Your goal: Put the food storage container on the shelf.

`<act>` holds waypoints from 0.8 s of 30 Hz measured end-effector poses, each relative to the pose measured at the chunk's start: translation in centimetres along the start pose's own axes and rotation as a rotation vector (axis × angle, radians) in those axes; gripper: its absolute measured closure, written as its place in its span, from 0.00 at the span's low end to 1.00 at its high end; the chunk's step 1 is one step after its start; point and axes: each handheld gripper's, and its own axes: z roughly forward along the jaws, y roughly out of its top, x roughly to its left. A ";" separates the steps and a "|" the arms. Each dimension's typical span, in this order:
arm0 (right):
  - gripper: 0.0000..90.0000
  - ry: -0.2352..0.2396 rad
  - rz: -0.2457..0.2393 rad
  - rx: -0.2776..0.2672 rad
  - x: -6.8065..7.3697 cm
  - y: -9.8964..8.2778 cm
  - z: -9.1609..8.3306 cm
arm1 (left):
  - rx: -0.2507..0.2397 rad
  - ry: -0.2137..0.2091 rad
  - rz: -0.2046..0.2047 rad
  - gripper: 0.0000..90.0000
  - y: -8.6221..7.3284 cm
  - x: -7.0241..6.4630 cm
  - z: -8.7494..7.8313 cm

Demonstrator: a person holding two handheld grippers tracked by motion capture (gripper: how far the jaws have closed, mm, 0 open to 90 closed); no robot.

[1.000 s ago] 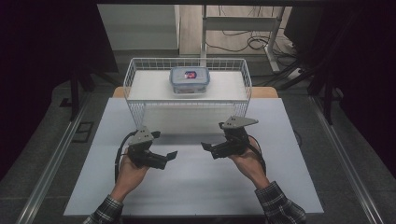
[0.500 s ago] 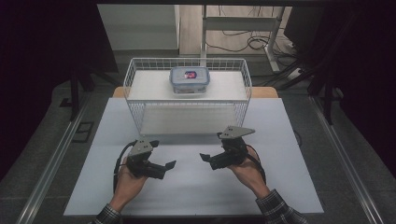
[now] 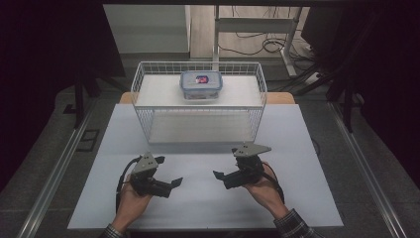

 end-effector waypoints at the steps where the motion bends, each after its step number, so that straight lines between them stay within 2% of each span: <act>1: 0.00 -0.002 -0.003 0.002 0.0 -0.1 0.0 | -0.001 0.001 -0.004 0.02 -0.1 0.0 -0.2; 6: 0.00 -0.016 -0.018 0.015 0.1 -0.8 -0.3 | 0.003 0.014 -0.017 0.02 -1.0 0.2 -1.0; 12: 0.00 -0.018 -0.006 0.020 0.0 -1.6 -0.8 | 0.006 0.030 -0.031 0.02 -1.8 0.4 -1.9; 24: 0.00 -0.043 -0.005 0.044 -0.1 -3.5 -1.8 | 0.025 0.043 -0.053 0.02 -2.9 0.6 -2.5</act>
